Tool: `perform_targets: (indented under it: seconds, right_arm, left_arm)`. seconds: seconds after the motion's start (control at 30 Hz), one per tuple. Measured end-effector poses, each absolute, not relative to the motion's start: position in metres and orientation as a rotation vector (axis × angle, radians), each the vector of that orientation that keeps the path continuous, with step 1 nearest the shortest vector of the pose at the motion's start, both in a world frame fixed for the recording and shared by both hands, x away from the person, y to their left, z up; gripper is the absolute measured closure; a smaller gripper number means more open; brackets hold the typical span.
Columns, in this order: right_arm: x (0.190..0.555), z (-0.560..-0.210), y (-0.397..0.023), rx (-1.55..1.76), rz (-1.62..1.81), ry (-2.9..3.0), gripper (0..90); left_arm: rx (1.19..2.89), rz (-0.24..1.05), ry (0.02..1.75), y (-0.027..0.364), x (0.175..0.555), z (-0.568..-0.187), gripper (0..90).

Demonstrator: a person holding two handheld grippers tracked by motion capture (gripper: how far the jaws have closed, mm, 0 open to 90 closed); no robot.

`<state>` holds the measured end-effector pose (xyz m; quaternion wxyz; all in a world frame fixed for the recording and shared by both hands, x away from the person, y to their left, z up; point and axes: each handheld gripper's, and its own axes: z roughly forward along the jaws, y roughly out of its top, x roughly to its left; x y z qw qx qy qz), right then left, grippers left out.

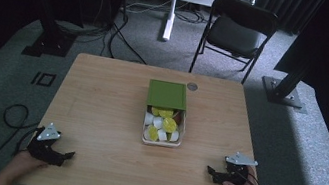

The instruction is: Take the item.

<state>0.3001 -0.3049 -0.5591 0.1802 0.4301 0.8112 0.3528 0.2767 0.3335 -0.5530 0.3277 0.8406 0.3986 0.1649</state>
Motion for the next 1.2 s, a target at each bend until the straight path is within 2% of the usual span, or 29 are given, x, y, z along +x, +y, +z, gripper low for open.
perform_targets:
  seconds: [0.17, 1.2]
  right_arm:
    - [0.301, -0.559, -0.305, 1.264, 0.982, 2.251, 12.4]
    - [0.302, -0.559, -0.293, 1.362, 0.943, 2.167, 12.2]
  left_arm:
    - [2.173, 0.456, 1.107, 0.333, 0.278, -0.553, 0.5]
    - [2.179, 0.452, 1.091, 0.335, 0.276, -0.553, 0.5]
